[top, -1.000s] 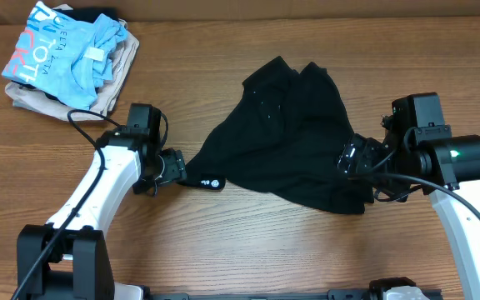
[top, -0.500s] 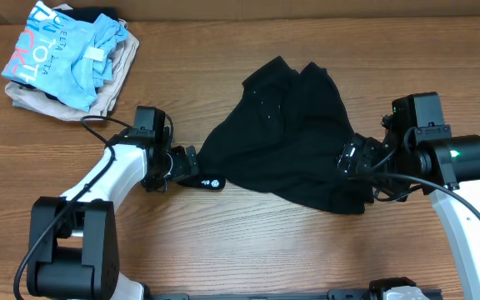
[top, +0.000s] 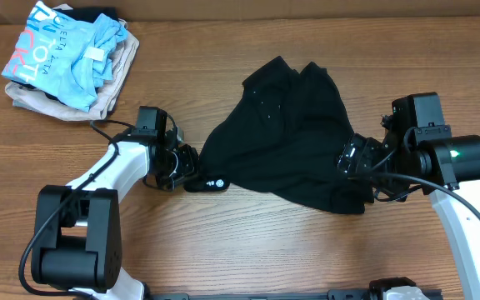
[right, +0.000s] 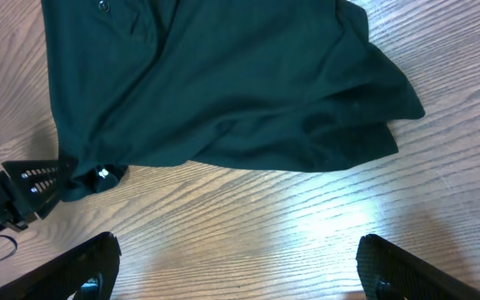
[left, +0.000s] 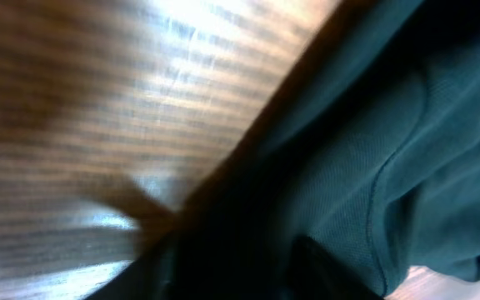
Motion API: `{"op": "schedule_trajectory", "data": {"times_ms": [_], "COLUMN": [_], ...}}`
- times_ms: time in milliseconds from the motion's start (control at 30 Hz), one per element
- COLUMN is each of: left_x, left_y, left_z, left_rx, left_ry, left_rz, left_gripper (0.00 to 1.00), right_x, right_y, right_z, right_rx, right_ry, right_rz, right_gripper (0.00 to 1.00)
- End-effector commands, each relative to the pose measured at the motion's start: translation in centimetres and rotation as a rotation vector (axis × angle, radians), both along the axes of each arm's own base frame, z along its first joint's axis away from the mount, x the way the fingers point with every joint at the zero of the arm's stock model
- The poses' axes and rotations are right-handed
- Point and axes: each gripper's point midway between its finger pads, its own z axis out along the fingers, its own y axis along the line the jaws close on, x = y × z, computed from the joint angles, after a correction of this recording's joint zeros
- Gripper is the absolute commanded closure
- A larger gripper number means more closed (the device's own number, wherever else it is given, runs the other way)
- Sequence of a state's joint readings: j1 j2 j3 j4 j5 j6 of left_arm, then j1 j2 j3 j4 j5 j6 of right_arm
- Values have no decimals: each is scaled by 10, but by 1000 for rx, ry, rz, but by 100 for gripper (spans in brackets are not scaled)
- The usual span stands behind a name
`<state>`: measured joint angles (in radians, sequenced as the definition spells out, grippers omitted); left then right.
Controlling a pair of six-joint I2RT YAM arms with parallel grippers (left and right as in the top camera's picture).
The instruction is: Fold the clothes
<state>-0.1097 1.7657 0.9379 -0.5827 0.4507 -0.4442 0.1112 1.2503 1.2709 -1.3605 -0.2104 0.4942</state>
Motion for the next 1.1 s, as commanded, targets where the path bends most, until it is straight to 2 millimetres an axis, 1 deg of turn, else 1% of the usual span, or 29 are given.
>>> {"op": "schedule_trajectory", "data": {"times_ms": [0, 67, 100, 167, 233, 267, 367, 400, 567, 667, 767, 833, 900, 967, 1067], "left_x": [-16, -13, -10, -1, 11, 21, 42, 54, 89, 106, 117, 121, 123, 123, 122], "left_y": [-3, -3, -3, -3, -1, 1, 4, 5, 4, 2, 1, 0, -1, -1, -1], "left_z": [-11, -9, -7, 3, 17, 31, 62, 84, 157, 200, 231, 244, 251, 252, 250], "left_rx": [-22, -24, -26, -42, -45, -44, -39, -28, -15, -15, -16, -17, -19, -21, -20], "left_ry": [71, 63, 57, 45, 32, 7, -51, -91, -244, -345, -424, -462, -480, -482, -475], "left_rz": [0, 1, 2, 10, 19, 1, -40, -62, -106, -120, -120, -121, -122, -123, -123], "left_gripper": [71, 94, 96, 96, 96, 96, 96, 96, 96, 96, 96, 96, 96, 96, 96], "right_x": [1, 1, 1, 0, 0, -1, -4, -5, -10, -15, -20, -24, -27, -29, -30], "right_y": [0, 0, 0, 0, -1, -1, -1, -1, -1, -1, 5, 11, 19, 25, 32], "right_z": [1, 1, 1, 1, 0, 0, -1, -2, -6, -18, -35, -49, -64, -75, -92], "right_rx": [3, 3, 2, 3, 2, 2, 1, -1, -3, -1, 31, 68, 113, 152, 194], "right_ry": [-7, -6, -6, -3, 0, 5, 14, 22, 46, 75, 112, 134, 149, 154, 153], "right_rz": [-6, -6, -6, -6, -6, -6, -6, -6, -5, -3, 7, 15, 25, 34, 44], "right_gripper": [6, 7, 9, 9, 9, 10, 11, 11, 14, 16, 18, 20, 22, 23, 28]}}
